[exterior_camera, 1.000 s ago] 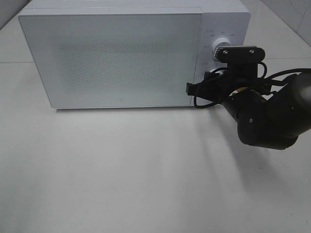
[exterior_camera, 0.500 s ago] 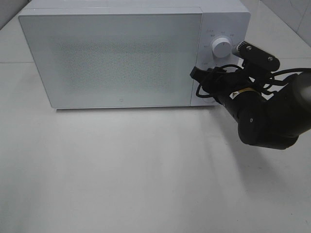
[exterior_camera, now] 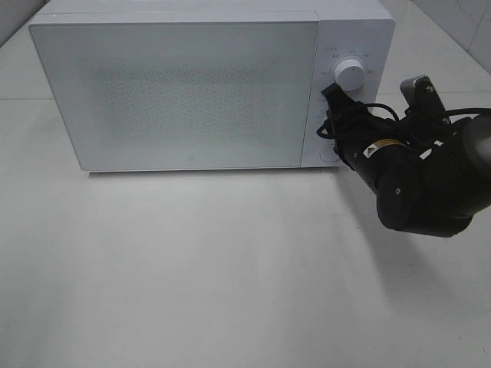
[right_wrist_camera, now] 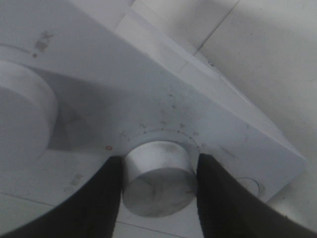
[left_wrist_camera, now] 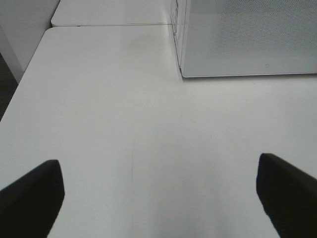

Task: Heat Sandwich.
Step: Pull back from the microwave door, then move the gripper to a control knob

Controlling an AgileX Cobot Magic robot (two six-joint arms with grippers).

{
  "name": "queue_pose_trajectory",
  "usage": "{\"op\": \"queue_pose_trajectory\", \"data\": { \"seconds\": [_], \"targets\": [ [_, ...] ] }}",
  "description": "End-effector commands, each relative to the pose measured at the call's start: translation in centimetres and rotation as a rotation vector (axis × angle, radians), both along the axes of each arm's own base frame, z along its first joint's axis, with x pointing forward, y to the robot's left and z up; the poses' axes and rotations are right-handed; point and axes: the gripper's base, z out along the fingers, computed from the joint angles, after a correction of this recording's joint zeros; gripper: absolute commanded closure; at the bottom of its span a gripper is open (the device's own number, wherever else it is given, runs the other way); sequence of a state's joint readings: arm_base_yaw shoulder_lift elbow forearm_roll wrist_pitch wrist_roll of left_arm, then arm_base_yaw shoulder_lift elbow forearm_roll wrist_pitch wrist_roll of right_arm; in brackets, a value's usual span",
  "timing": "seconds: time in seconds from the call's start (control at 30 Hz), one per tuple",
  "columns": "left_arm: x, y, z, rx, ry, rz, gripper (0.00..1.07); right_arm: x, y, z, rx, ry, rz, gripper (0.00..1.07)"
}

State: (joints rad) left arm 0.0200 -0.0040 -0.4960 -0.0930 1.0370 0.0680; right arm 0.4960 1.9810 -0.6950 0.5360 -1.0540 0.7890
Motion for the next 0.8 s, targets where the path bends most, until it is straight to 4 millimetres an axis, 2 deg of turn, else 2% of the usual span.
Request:
{"op": "queue_pose_trajectory", "data": {
  "seconds": [0.03, 0.43, 0.8],
  "targets": [
    [-0.35, -0.04, -0.02, -0.007, -0.033, 0.002, 0.03, 0.27, -0.01, 0.08, 0.128, 0.01, -0.033, 0.99],
    [-0.35, -0.04, -0.02, -0.007, -0.033, 0.002, 0.03, 0.28, -0.01, 0.11, 0.428, 0.021, -0.122, 0.98],
    [-0.35, -0.04, -0.02, -0.007, -0.033, 0.002, 0.03, 0.41, -0.15, 0.56, 0.609, -0.024, -0.175, 0.97]
  ]
}}
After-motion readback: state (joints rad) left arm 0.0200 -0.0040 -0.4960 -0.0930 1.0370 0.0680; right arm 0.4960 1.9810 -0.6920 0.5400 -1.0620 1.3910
